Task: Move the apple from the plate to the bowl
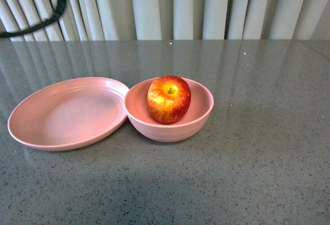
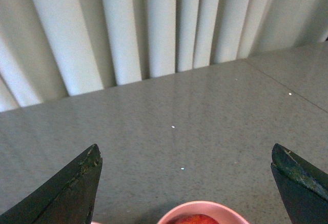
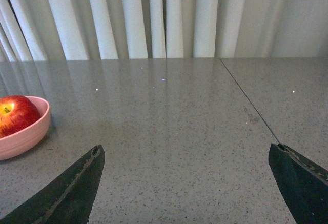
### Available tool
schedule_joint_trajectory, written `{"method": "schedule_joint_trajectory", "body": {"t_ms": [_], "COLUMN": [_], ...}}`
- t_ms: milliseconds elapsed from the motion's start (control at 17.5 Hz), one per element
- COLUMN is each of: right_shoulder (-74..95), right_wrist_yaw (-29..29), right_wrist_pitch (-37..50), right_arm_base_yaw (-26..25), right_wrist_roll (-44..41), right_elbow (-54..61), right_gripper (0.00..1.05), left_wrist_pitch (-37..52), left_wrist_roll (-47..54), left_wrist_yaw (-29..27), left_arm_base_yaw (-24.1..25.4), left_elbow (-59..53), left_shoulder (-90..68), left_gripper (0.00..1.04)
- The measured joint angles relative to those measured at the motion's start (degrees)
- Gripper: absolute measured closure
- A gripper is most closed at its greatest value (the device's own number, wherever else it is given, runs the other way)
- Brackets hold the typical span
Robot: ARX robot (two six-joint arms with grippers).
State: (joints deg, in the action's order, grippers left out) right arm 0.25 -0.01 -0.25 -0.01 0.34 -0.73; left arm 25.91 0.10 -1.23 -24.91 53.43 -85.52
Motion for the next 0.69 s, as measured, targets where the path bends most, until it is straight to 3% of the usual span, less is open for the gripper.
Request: {"method": "schedule_joint_trajectory", "body": {"t_ms": [171,286,343,686], "right_shoulder": [0.0,0.0,0.0,0.0], "right_wrist_yaw": [0.0,0.0,0.0,0.0], "right_wrist_pitch": [0.0,0.0,0.0,0.0], "right_arm_base_yaw": [0.0,0.0,0.0,0.0], "right_wrist_roll": [0.0,0.0,0.0,0.0], "right_elbow": [0.0,0.0,0.0,0.0], "right_gripper": [0.07,0.07,0.07,0.07], "left_wrist_pitch": [-0.3,2.1,3.2,7.2], "left_wrist_roll": [2.8,1.4,1.1,0.3], "left_wrist_yaw": [-2.9,-13.9,-15.6,-9.9], "left_arm_base_yaw": [2.5,4.7,6.8,13.6], "left_elbow": [-5.7,-12.4,-16.7,-34.3], "left_shoulder": [9.2,17.0,21.2,31.8], "left_gripper": [0.07,0.24,0.33,0.87]}}
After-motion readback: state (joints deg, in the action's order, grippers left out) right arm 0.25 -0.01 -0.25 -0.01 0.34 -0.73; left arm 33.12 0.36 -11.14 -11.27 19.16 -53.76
